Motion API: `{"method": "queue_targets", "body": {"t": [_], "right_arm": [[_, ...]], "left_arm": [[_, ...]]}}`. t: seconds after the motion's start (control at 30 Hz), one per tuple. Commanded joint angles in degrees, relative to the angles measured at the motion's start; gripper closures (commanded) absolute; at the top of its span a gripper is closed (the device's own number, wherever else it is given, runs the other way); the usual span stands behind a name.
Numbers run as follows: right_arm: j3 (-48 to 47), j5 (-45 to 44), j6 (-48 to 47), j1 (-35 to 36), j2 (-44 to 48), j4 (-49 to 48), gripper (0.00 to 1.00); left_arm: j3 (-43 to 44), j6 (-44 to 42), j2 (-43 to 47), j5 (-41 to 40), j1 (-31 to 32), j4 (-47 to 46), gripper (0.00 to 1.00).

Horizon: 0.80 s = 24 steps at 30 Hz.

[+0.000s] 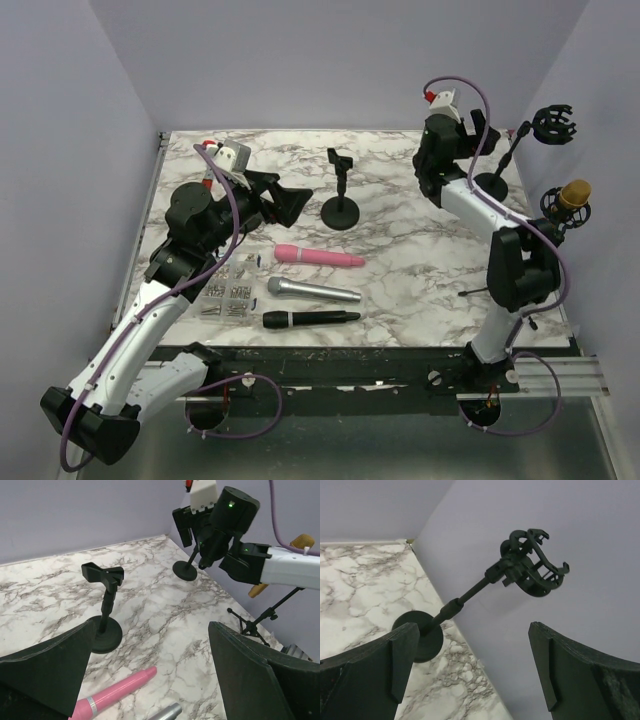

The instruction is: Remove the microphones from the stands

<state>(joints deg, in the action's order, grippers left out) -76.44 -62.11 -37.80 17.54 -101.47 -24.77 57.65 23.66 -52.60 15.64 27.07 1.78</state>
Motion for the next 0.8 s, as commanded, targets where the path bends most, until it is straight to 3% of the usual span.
{"method": "queue_targets", "body": {"t": [0.0, 0.13, 0.37, 0.77], "right_arm": [[-7.8, -0.9, -7.7, -3.0, -6.8, 2.6, 0.0], [-12.3, -1.5, -10.1, -4.8, -10.8, 4.6, 0.0], [-14.8, -2.8, -16.9, -6.6, -13.7, -0.2, 0.0], [-20.5, 3.1, -5.8, -10.8, -15.7, 14.2, 0.0]], "left_arm": [[1.2, 0.0, 0.2, 1.0, 0.0, -0.9, 0.01], [1.2, -0.1, 0.0, 1.1, 0.1, -1.0, 0.01], [1.6, 0.9, -3.0, 2.7, 1.0, -1.0, 0.01], [1.8, -1.8, -8.1, 4.6, 5.1, -1.4, 0.01]]}}
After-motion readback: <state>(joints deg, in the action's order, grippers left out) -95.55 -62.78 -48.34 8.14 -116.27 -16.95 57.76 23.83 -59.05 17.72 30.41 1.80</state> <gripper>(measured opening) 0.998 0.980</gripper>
